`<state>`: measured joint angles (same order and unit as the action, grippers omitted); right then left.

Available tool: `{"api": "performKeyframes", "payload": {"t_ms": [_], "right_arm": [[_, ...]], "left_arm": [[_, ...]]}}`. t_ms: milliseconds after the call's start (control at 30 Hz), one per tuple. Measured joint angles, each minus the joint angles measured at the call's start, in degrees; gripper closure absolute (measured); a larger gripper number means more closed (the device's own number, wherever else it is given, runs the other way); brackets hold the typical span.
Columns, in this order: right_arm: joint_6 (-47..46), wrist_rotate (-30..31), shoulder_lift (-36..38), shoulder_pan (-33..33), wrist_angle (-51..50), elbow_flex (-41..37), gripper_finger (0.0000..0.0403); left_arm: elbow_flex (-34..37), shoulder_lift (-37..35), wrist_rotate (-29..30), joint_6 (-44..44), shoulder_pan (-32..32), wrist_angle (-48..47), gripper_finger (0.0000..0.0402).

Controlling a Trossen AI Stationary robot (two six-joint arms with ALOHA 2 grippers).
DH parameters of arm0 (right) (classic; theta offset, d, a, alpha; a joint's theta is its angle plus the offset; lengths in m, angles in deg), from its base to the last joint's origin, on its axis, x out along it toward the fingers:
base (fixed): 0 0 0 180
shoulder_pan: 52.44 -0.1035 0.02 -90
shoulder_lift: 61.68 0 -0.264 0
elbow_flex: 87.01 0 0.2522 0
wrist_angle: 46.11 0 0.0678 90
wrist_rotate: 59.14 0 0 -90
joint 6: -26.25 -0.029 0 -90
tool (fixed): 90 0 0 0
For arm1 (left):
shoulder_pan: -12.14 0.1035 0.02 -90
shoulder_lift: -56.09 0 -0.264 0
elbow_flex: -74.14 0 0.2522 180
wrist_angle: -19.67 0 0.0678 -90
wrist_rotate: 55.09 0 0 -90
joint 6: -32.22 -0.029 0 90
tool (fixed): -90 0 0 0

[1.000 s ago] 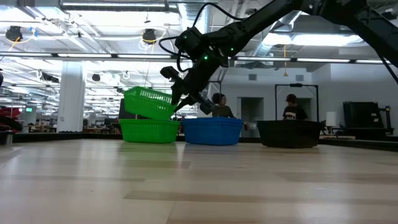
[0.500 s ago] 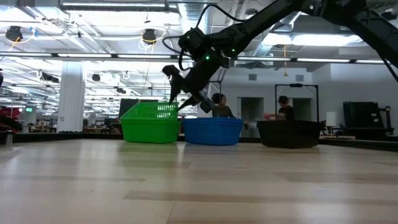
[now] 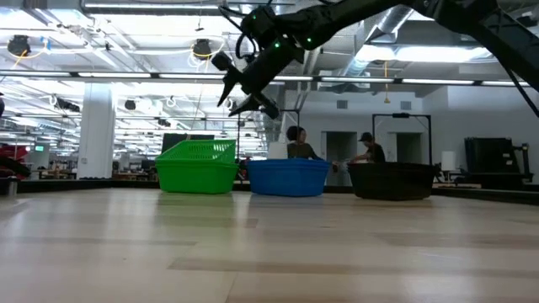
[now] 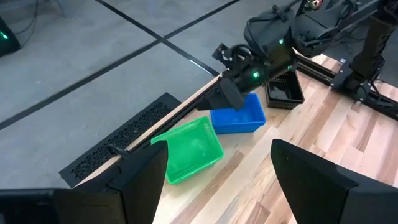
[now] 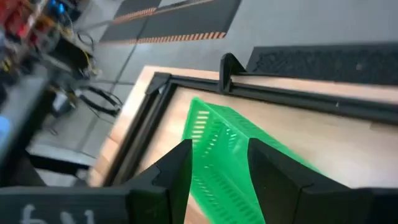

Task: Stack baskets by color
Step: Stack the bottom green bin on the top green bin, then return to Home Position

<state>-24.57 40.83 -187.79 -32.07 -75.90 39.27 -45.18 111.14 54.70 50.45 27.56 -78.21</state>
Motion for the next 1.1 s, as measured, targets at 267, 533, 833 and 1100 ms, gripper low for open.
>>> {"api": "performKeyframes", "payload": {"t_ms": [267, 533, 833, 1100], "right_arm": [[9.16, 1.59, -0.11, 0.0, -5.08, 2.59, 0.0238], [12.22, 8.33, -0.78, 2.7, -13.19, 2.48, 0.0248], [8.76, 6.85, -4.24, 1.71, -10.56, 2.64, 0.0256], [7.68, 1.71, -6.56, 0.0, -11.59, 2.37, 0.0264]], "left_arm": [[0.0, 0.0, 0.0, 0.05, 0.0, -0.01, 0.0128], [0.0, 0.0, 0.02, 0.49, -0.02, -0.05, 0.0128], [0.0, 0.02, 0.04, 0.56, 0.0, -0.05, 0.0128], [0.0, 0.02, 0.07, 0.51, 0.0, -0.05, 0.0128]]}}
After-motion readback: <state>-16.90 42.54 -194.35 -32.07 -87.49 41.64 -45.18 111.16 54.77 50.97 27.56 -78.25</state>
